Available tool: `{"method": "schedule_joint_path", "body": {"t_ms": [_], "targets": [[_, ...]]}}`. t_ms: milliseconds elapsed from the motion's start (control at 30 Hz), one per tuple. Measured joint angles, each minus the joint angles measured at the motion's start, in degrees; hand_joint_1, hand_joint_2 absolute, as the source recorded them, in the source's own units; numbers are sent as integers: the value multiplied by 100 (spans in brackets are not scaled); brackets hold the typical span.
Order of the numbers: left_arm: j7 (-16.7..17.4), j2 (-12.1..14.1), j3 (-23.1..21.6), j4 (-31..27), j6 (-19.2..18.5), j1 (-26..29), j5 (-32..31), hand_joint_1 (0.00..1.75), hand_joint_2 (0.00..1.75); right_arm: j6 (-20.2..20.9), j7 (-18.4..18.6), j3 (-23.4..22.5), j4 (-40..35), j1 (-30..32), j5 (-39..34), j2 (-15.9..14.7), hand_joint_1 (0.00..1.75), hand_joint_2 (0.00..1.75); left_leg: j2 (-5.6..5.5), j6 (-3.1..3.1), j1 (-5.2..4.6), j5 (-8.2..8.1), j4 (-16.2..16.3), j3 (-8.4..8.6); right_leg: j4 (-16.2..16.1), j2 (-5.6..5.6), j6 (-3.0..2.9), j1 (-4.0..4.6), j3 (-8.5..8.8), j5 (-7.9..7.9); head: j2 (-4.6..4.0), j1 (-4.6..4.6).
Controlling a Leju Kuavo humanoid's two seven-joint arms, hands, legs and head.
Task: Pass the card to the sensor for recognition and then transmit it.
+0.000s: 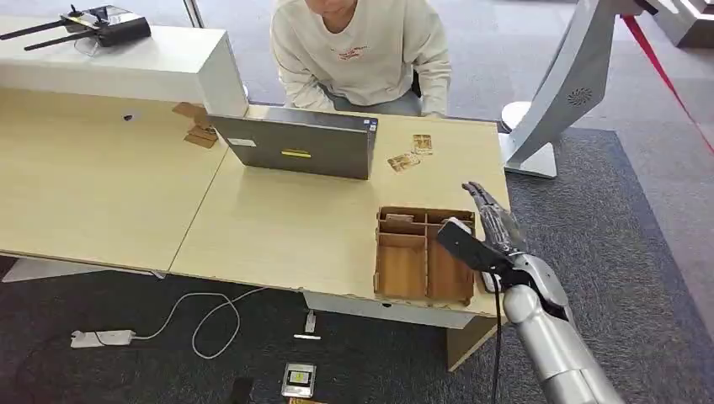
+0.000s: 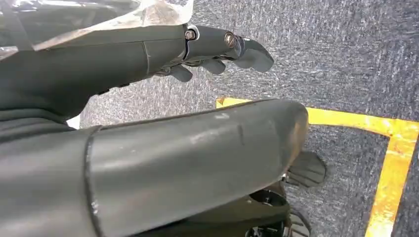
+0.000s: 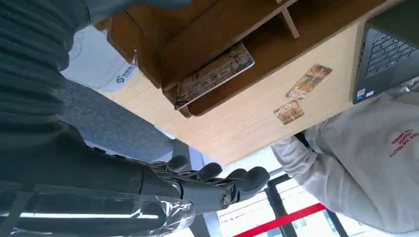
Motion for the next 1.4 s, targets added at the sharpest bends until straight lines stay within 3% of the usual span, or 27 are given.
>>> {"method": "schedule_joint_path", "body": {"t_ms": [133, 567, 600, 633, 700, 1400], "targets": [[4, -11, 0, 0, 147, 5, -37, 0, 0, -6, -37, 0, 55, -3, 9, 0, 0, 175, 0, 0, 0, 0, 0, 0, 0, 0, 0, 0, 0, 0, 0, 2], [-9, -37, 0, 4, 85, 3, 76, 0, 0, -77, -41, 0, 230, -33, 37, 24, 0, 175, 0, 0, 0, 0, 0, 0, 0, 0, 0, 0, 0, 0, 0, 0], [-9, -39, 0, 4, 85, 3, 70, 0, 0, -90, -39, 0, 251, -41, 31, 26, 19, 175, 0, 0, 0, 0, 0, 0, 0, 0, 0, 0, 0, 0, 0, 0], [-9, -39, 0, 4, 85, 3, 70, 0, 0, -105, -39, 0, 271, -46, 22, 26, 166, 175, 0, 0, 0, 0, 0, 0, 0, 0, 0, 0, 0, 0, 0, 2], [-9, -39, 0, 4, 83, 4, 70, 0, 0, -131, -39, 0, 300, -55, 17, 26, 175, 175, 0, 0, 0, 0, 0, 1, 0, 0, 0, 0, 0, 0, 0, 0], [-11, -46, 0, 7, 92, 3, 81, 0, 0, -326, 48, 0, 577, -199, -46, 66, 175, 175, 0, 0, 0, 0, 0, 0, 0, 0, 0, 0, 0, 0, 0, 0]]}}
